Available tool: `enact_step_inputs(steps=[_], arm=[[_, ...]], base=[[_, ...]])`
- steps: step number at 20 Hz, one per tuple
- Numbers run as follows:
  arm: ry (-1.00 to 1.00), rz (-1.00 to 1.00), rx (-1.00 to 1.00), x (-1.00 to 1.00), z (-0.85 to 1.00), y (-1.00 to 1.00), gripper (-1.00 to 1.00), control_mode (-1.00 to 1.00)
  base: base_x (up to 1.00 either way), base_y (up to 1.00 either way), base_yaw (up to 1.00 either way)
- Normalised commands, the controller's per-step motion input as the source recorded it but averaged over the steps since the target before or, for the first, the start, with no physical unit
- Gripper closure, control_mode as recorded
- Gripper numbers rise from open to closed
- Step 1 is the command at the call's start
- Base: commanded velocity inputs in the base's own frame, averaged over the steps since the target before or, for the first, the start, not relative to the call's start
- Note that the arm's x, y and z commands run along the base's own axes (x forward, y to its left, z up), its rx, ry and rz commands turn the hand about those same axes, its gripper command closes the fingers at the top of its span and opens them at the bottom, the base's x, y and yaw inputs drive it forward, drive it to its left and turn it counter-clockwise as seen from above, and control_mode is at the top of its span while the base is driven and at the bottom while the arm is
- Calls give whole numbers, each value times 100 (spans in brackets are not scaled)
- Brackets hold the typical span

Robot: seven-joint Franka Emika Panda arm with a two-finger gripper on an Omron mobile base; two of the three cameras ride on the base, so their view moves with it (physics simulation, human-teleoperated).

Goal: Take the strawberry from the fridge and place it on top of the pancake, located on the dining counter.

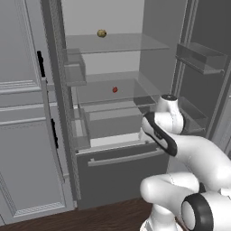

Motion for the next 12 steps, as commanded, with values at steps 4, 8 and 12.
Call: enact_step_inputs(steps=[4, 8, 12], arm=[[0, -7, -7, -3, -44, 15, -100, -100], [1, -7, -16, -1, -68, 37, -100, -100], [0, 0, 0, 0, -8, 6, -100, -100]], base=[[0, 0, 0], [0, 0, 0], [0, 0, 0]])
